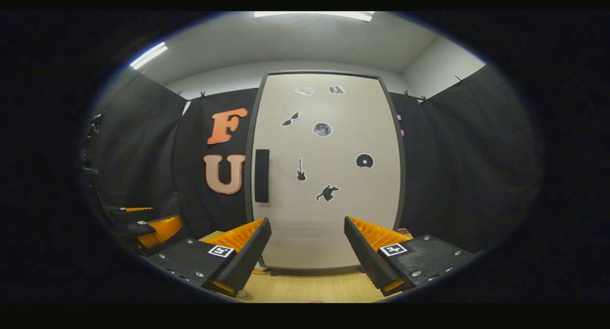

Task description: Open the cabinet door with the right hand, grasp the bottle in the cabinet with the left hand and place it on the coaster, then close the cabinet door with the right hand.

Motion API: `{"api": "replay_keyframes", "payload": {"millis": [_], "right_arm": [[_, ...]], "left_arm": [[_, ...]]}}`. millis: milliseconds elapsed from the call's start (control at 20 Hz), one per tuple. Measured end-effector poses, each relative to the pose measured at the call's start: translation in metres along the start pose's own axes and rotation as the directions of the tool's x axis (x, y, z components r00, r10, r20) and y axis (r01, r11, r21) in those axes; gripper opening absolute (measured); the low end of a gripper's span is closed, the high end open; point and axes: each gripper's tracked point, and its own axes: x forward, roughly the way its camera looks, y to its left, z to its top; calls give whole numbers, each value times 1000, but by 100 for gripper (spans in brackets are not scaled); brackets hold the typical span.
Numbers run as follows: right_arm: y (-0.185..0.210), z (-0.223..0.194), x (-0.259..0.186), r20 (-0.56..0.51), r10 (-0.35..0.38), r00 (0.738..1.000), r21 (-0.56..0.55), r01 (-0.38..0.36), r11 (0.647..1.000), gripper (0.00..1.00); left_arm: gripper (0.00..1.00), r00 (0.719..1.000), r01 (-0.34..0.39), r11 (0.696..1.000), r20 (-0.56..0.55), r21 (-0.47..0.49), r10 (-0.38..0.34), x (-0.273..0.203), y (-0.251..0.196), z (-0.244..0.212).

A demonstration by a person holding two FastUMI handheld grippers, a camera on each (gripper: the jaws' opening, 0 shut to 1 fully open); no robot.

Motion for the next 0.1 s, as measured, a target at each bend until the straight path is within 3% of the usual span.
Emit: {"api": "replay_keyframes", "payload": {"millis": [100], "right_arm": [[4,2,-11,1,-16,1000,-31,16,999,98]], "left_arm": [[93,1000,12,1000,1,6,-12,-6,5,3]]}}
